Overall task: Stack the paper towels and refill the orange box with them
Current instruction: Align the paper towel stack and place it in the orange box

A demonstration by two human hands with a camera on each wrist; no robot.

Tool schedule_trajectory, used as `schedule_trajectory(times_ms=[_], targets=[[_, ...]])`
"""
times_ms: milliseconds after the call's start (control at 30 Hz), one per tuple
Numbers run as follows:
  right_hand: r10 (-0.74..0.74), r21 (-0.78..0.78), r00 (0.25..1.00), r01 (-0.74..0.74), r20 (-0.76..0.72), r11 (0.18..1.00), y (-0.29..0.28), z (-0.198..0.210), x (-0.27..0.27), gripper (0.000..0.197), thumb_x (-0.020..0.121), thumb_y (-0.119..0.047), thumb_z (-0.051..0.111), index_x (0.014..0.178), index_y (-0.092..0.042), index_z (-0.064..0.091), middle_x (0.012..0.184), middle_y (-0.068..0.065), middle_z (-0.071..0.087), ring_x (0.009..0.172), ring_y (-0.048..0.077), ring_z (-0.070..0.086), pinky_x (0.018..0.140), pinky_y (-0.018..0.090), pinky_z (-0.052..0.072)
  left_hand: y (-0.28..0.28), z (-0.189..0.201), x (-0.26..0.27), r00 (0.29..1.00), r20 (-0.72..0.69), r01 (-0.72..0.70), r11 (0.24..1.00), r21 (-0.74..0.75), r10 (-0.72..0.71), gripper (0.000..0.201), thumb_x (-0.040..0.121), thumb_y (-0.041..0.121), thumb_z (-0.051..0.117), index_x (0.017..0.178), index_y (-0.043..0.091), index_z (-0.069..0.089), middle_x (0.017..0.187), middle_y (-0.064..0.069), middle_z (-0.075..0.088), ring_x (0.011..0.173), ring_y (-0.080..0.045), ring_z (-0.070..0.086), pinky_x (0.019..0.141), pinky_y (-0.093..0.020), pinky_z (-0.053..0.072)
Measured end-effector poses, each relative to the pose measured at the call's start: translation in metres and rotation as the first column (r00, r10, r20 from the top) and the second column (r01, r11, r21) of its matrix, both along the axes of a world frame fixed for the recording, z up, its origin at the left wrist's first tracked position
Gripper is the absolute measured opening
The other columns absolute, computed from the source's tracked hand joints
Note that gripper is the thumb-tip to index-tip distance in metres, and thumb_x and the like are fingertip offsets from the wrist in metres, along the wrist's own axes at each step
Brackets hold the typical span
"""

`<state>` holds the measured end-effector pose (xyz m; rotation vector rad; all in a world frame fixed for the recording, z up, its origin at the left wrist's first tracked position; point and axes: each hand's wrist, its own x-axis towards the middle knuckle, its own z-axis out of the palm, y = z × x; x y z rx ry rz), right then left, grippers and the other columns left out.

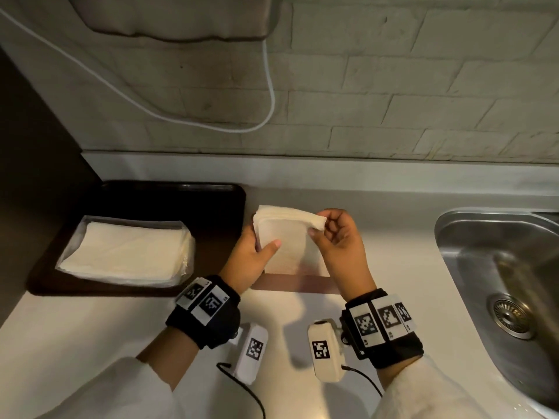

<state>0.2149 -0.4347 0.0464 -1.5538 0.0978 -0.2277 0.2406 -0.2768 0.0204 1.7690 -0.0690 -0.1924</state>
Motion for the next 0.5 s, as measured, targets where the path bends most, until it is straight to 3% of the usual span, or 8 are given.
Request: schedule_trajectory(times_ms=[100,200,267,333,433,500], targets=[[0.011,-0.137,0.994,-0.026,-0.108,0.990,0.002,-0.007,-0.003,0.037,0.085,-0.002,0.058,0.117,-0.016,0.044,0.106,-0.001,0.055,0.101,0.013,0.056,0.085,0.026,0.046,-0.008,-0.006,0.000,1.000,0.022,0.015,1.000,-0.017,-0.014,0.041,0.082,0.022,0.052,0.120,0.030,0.038,0.126,-0.011,0.053,0.118,-0.023,0.052,0.101,-0.042,0.042],[-0.002,-0.311,0.980,-0.061,-0.197,0.948,0.006,-0.007,-0.007,0.041,0.091,-0.010,0.049,0.130,-0.010,0.034,0.107,-0.002,0.048,0.101,0.016,0.050,0.081,0.026,0.037,-0.018,-0.004,-0.001,0.999,0.048,-0.016,0.998,0.064,0.013,0.037,0.091,0.007,0.045,0.126,0.014,0.037,0.126,-0.014,0.051,0.118,-0.027,0.050,0.101,-0.040,0.041],[-0.052,-0.341,0.983,-0.012,-0.176,0.940,0.007,0.002,-0.004,0.042,0.092,-0.010,0.048,0.130,-0.008,0.032,0.104,-0.002,0.046,0.094,0.013,0.048,0.080,0.025,0.039,-0.023,0.001,0.001,0.994,0.098,-0.064,0.995,0.072,0.056,0.041,0.092,0.004,0.044,0.131,0.008,0.033,0.129,-0.014,0.048,0.120,-0.026,0.047,0.101,-0.038,0.039],[-0.109,-0.359,0.981,0.044,-0.162,0.932,0.005,0.002,0.005,0.051,0.086,-0.008,0.055,0.131,-0.008,0.030,0.107,-0.003,0.047,0.097,0.010,0.049,0.084,0.026,0.043,-0.024,0.007,0.002,0.989,0.122,-0.090,0.996,0.008,0.088,0.048,0.089,0.001,0.048,0.133,0.007,0.029,0.131,-0.010,0.047,0.120,-0.020,0.046,0.102,-0.033,0.038],[-0.103,-0.312,0.943,-0.001,-0.317,0.950,0.002,-0.003,0.013,0.067,0.075,-0.006,0.056,0.134,-0.015,0.027,0.117,0.002,0.055,0.110,0.020,0.056,0.094,0.037,0.049,-0.023,0.006,0.004,0.998,0.040,-0.050,0.998,0.025,0.049,0.058,0.083,-0.008,0.051,0.134,0.005,0.025,0.127,-0.009,0.046,0.120,-0.019,0.046,0.096,-0.023,0.036],[-0.039,-0.237,0.921,-0.058,-0.388,0.970,0.002,-0.004,0.013,0.059,0.082,0.006,0.047,0.135,-0.009,0.027,0.119,0.008,0.054,0.112,0.023,0.054,0.092,0.032,0.048,-0.027,0.002,0.004,0.998,-0.021,-0.058,0.993,0.098,0.060,0.055,0.085,-0.008,0.047,0.134,0.005,0.026,0.128,-0.012,0.048,0.121,-0.025,0.047,0.092,-0.023,0.035]])
